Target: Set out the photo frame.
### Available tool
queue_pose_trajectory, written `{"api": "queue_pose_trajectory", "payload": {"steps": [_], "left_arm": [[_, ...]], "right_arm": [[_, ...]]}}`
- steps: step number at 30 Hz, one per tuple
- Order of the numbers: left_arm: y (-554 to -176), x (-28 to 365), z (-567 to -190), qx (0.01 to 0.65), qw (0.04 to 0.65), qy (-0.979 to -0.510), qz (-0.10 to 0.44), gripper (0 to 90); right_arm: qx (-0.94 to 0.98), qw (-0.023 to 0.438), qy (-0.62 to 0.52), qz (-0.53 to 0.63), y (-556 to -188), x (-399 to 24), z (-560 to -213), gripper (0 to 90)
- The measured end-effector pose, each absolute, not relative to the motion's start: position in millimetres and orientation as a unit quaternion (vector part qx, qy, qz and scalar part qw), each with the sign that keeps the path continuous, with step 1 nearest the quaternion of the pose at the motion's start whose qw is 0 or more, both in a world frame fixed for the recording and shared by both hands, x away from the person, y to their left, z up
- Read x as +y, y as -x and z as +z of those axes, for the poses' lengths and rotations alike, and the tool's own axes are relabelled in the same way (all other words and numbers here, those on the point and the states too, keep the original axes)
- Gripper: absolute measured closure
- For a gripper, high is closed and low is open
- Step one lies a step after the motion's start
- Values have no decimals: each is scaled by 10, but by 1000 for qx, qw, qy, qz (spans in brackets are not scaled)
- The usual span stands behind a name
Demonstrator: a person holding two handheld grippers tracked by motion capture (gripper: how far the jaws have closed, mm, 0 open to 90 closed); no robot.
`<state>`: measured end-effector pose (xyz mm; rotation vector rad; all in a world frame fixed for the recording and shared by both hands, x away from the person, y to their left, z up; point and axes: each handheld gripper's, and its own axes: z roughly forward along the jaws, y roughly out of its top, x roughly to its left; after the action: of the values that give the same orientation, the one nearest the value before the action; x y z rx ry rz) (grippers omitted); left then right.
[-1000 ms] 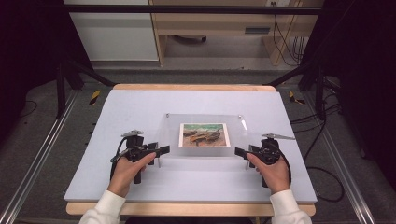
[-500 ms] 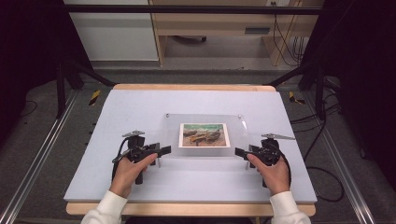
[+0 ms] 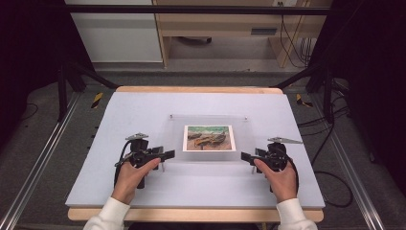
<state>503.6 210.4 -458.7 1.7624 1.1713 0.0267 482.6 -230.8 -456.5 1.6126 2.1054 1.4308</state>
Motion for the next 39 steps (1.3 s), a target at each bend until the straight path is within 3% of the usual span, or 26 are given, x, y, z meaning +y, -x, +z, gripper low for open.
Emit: {"api": "queue_pose_trajectory", "payload": {"steps": [8,17,39], "left_arm": [[-5102,2097,-4528,473,503,-721,55,318],[-5110,2112,-4548,472,502,-722,60,325],[-4844,2092,-4493,450,495,-736,109,374]], "right_arm": [[703,98,-520,474,-4895,-2270,-4518,231],[705,109,-512,479,-4935,-2257,-4522,248],[715,161,-484,478,-4640,-2267,-4489,355]]}}
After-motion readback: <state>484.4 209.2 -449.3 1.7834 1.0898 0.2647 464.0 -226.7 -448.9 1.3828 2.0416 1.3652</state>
